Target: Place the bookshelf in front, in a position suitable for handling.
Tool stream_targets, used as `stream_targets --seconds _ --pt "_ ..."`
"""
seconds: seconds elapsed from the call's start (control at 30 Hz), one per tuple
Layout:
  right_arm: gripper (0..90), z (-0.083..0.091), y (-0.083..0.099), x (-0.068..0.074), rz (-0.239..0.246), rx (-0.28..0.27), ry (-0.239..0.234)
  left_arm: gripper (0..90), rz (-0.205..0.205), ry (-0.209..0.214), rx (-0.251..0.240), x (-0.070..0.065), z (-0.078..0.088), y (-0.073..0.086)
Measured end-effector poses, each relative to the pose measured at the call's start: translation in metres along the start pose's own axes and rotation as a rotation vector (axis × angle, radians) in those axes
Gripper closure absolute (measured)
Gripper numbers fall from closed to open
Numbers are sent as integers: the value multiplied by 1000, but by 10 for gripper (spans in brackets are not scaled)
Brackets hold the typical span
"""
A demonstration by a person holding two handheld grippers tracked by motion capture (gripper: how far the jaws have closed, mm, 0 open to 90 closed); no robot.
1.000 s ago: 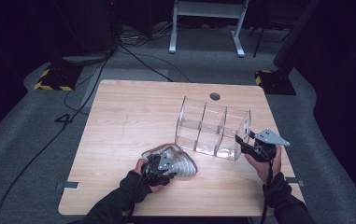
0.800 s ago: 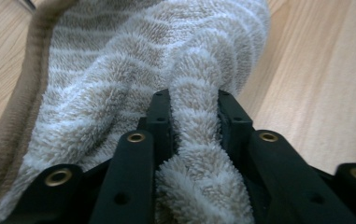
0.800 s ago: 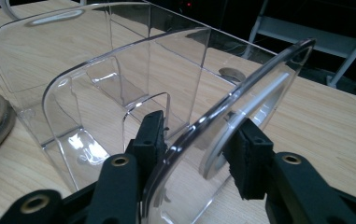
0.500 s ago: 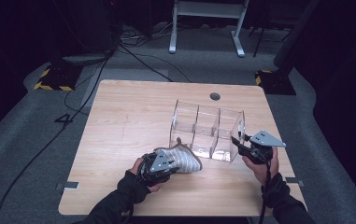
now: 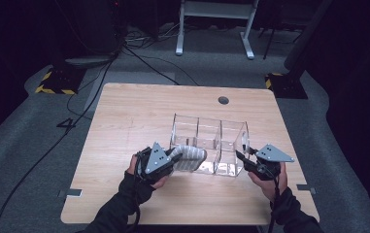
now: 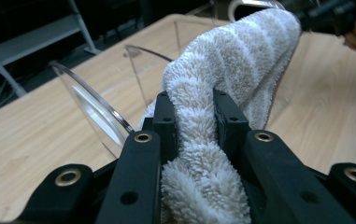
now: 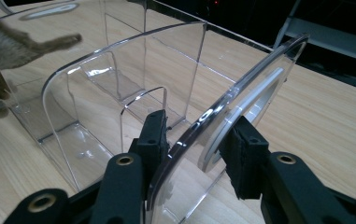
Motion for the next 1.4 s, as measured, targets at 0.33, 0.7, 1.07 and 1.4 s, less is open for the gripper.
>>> stream_targets --seconds 0.33,0.7,1.07,1.4 --pt "624 1 -1 4 0 5 0 730 2 -25 -6 5 -12 -6" --pt "613 3 -2 7 9 9 -6 745 25 -31 60 7 -28 11" --pt "592 5 -4 14 14 7 -30 758 -8 -71 201 6 -50 44" --pt "585 5 -5 16 22 13 -29 757 -26 -100 125 5 -38 26"
Point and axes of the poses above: each handheld gripper's, and its own axes: z roughly backward along the jaws, y roughly out of its underside, x roughly to its left, the point moved 2 cm from there along -z, roughly forward along the jaws, and after that the axes turned 10 degrees about z, right-handed, at the moved point
